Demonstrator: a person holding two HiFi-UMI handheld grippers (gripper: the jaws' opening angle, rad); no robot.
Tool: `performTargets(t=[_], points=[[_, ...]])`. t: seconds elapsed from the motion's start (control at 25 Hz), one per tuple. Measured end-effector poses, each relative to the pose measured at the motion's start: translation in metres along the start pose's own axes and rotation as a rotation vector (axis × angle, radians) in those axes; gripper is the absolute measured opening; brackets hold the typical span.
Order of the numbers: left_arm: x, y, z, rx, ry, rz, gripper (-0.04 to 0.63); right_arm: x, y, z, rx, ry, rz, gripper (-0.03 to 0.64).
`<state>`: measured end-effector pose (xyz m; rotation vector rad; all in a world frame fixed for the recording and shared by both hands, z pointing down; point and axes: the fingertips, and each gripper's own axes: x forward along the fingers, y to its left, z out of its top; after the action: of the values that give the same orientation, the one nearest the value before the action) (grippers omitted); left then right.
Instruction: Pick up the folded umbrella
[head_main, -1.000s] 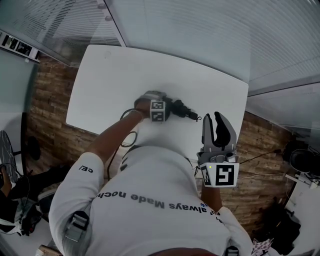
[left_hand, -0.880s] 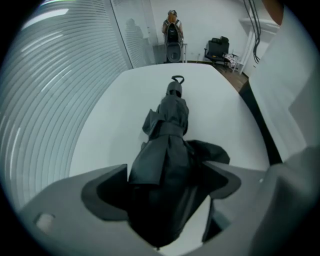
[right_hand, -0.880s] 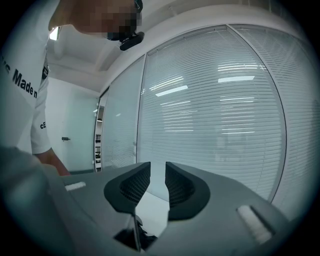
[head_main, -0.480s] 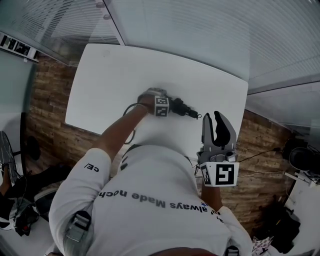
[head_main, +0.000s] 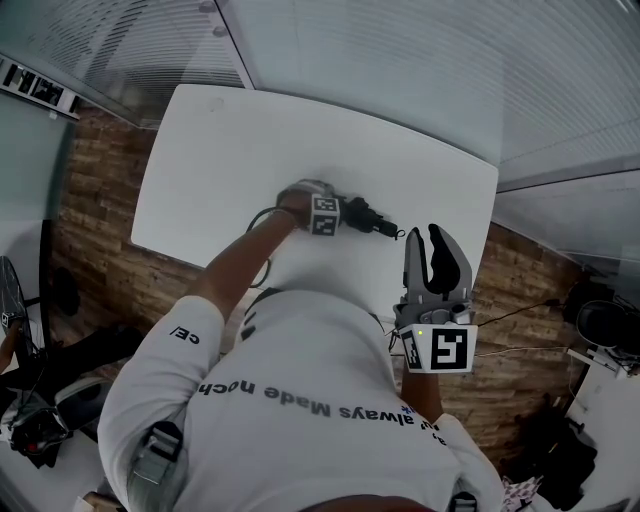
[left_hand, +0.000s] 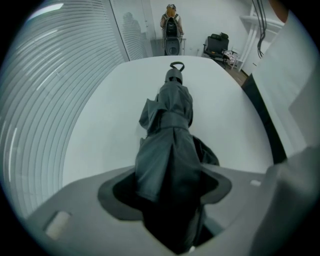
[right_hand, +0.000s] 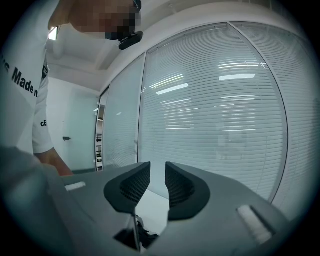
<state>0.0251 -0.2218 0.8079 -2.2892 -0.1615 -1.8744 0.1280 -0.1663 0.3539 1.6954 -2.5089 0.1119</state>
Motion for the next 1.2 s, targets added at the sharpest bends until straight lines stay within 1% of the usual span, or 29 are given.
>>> performTargets(t=[0.36, 0.44, 0.52, 0.68, 0.92, 1.04, 1.2], points=[[0.0, 0.0, -0.002, -0.02, 0.003, 0.036, 0.259, 0.0, 0.0, 0.001, 0.0, -0.004, 0.0, 0.094], [0.0, 0.001, -0.003, -0.035, 0.0, 0.042, 0.253, 0.0, -0.001, -0.001, 0.0, -0.002, -0.003, 0.094], [0.0, 0.003, -0.005, -0.065, -0.003, 0.053, 0.249, 0.0, -0.003, -0.004, 0.001, 0.0, -0.007, 0.094], [-0.004, 0.005, -0.01, -0.16, -0.027, 0.083, 0.242, -0.004, -0.004, -0.006, 0.003, -0.001, -0.012, 0.094], [-0.023, 0.017, -0.023, -0.332, -0.105, 0.119, 0.241, 0.001, -0.004, -0.006, 0.005, 0.004, -0.011, 0.094], [-0.037, 0.022, -0.021, -0.424, -0.165, 0.148, 0.241, -0.001, -0.004, -0.006, 0.004, 0.004, -0.006, 0.094], [-0.064, 0.035, -0.016, -0.539, -0.273, 0.194, 0.241, -0.001, -0.002, -0.004, -0.001, 0.003, -0.001, 0.094]])
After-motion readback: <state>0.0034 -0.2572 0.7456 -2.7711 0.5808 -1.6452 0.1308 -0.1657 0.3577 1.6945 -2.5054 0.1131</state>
